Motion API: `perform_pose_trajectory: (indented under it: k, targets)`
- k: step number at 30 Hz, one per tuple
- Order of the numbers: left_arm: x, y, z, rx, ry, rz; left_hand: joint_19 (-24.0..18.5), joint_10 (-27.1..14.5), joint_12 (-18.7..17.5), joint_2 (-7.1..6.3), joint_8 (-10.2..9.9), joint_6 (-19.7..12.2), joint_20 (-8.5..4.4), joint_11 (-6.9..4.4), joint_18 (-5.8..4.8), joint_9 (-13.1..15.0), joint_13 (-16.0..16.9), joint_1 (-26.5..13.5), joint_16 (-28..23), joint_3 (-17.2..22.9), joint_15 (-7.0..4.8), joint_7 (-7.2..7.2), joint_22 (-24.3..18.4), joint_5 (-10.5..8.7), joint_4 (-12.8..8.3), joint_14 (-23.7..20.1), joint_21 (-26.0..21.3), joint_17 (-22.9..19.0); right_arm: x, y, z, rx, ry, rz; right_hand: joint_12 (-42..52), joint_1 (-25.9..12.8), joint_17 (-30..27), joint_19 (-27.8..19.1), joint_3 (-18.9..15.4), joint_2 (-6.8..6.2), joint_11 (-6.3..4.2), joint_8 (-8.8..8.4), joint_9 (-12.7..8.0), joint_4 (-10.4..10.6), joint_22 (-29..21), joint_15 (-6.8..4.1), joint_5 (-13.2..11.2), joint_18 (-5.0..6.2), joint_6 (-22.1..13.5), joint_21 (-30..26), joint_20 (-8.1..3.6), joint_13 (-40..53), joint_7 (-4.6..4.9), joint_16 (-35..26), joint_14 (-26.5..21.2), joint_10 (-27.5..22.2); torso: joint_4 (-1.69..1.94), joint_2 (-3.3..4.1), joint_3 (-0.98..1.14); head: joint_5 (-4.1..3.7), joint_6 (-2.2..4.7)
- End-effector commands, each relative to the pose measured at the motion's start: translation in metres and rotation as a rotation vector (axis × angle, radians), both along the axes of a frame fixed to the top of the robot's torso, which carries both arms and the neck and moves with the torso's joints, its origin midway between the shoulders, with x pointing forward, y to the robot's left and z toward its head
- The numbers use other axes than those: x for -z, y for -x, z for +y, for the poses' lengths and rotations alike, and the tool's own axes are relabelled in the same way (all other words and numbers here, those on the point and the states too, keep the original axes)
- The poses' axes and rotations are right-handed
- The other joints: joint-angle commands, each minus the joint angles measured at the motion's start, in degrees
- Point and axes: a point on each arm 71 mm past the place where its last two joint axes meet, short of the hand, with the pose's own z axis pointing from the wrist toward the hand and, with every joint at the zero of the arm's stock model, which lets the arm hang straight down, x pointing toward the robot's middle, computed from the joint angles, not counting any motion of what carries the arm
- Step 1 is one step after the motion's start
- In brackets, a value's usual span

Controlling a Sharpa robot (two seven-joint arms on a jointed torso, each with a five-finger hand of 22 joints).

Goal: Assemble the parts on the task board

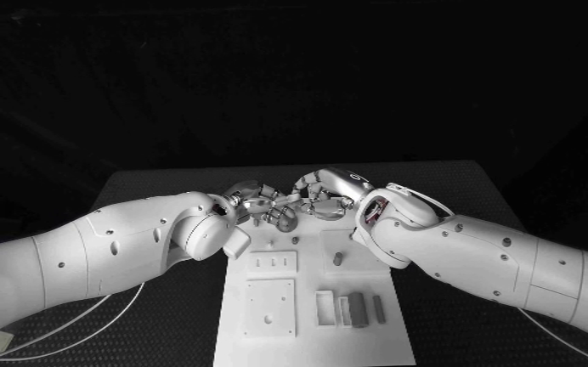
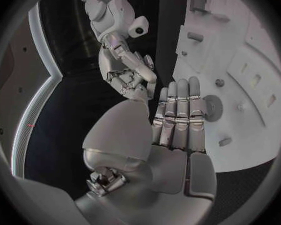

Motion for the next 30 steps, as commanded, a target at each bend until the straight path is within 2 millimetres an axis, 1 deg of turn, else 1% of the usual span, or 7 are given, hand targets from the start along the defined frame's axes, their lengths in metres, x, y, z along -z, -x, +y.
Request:
perform_pose_trajectory:
  k: [1,7,12,16,18,27,30]
  targets:
    - [-0.0008,0.0008,-0.0014,0.022,0.007,-0.006,0.48,0.40,0.38,0.19,0.27,0.52,-0.02,0.03,-0.01,0.06,0.13,0.26,0.25,0.42,-0.13,0.05,0.09,0.07,-0.05,0.30,-0.09,0.09,0.0009,0.0011,0.0040,-0.017,0.007,0.016,0.12,-0.18,0.02,-0.04,0.02,0.48,-0.44,0.25,0.12,-0.23,0.86,-0.37,0.04,1.68,9.81,0.10,-0.54,0.00,-0.05,0.03,-0.22,-0.07,-0.08,0.04,0.00,-0.12,-0.01]
    - [-0.0006,0.0006,-0.0003,0.023,0.006,-0.004,0.52,0.48,0.38,0.36,0.27,0.60,-0.07,-0.02,-0.01,0.06,0.18,0.36,0.30,0.53,-0.17,0.00,0.15,0.06,-0.11,0.35,-0.10,0.10,0.0012,0.0006,0.0031,-0.014,0.009,0.018,0.12,-0.21,0.02,-0.05,0.02,0.50,-0.44,0.24,0.14,-0.23,0.85,-0.37,0.04,1.68,9.81,0.09,-0.54,-0.01,-0.05,0.02,-0.22,-0.07,0.09,0.01,0.02,-0.21,-0.14]
    - [-0.0005,0.0009,-0.0010,0.027,0.006,-0.002,0.52,0.74,0.40,0.45,0.30,0.80,-0.14,-0.15,-0.02,0.09,0.33,1.13,0.36,0.77,-0.22,-0.16,0.25,0.08,-0.22,0.35,-0.15,0.12,0.0017,-0.0003,0.0034,-0.012,0.010,0.018,0.11,-0.23,0.01,-0.05,0.01,0.49,-0.44,0.24,0.15,-0.24,0.85,-0.37,0.03,1.68,9.81,0.08,-0.55,-0.01,-0.05,0.01,-0.22,-0.06,-0.01,0.00,0.03,-0.18,-0.12]
    - [-0.0005,0.0011,-0.0013,0.030,0.007,-0.001,0.55,1.02,0.35,0.54,0.31,1.08,-0.18,-0.26,-0.09,0.12,0.53,2.89,0.45,1.15,-0.26,-0.34,0.43,0.11,-0.28,0.37,-0.23,0.13,0.0021,-0.0012,0.0029,-0.010,0.011,0.018,0.11,-0.23,0.01,-0.04,0.01,0.50,-0.44,0.23,0.17,-0.25,0.85,-0.37,0.04,1.68,9.81,0.08,-0.55,-0.01,-0.05,0.00,-0.22,-0.06,-0.01,0.01,0.04,-0.18,-0.20]
    - [-0.0004,0.0011,-0.0010,0.031,0.007,0.001,0.62,1.27,0.30,0.20,0.33,1.31,-0.18,-0.33,-0.16,0.16,0.68,4.26,0.53,2.24,-0.27,-0.44,0.53,0.05,-0.16,0.43,-0.32,0.14,0.0022,-0.0012,0.0036,-0.012,0.012,0.019,0.11,-0.24,0.01,-0.04,0.01,0.49,-0.44,0.23,0.17,-0.25,0.84,-0.37,0.03,1.68,9.81,0.07,-0.55,-0.01,-0.05,0.00,-0.22,-0.06,0.01,0.01,0.04,-0.21,-0.20]
    - [-0.0006,0.0004,0.0001,0.021,0.011,0.000,0.75,2.07,0.40,-0.10,0.55,2.01,-0.28,-0.64,-0.27,0.34,1.05,5.74,0.88,3.75,-0.41,-0.78,0.80,0.06,-0.26,0.79,-0.42,0.30,0.0026,-0.0010,0.0042,-0.017,0.016,0.024,0.10,-0.26,0.01,-0.04,0.01,0.50,-0.45,0.22,0.20,-0.26,0.84,-0.37,0.03,1.68,9.80,0.06,-0.55,0.00,-0.05,-0.01,-0.22,-0.06,0.06,0.00,0.05,-0.17,-0.26]
    - [-0.0006,0.0002,0.0005,0.018,0.011,-0.001,0.91,2.56,0.57,-0.07,0.84,2.59,-0.37,-0.85,-0.33,0.56,1.26,6.14,1.23,4.01,-0.57,-1.11,0.97,0.06,-0.27,1.13,-0.36,0.52,0.0029,-0.0011,0.0039,-0.018,0.018,0.026,0.10,-0.27,0.01,-0.04,0.01,0.50,-0.45,0.22,0.21,-0.26,0.84,-0.37,0.04,1.68,9.80,0.06,-0.55,0.00,-0.05,-0.01,-0.22,-0.05,0.01,-0.01,0.05,-0.14,-0.28]
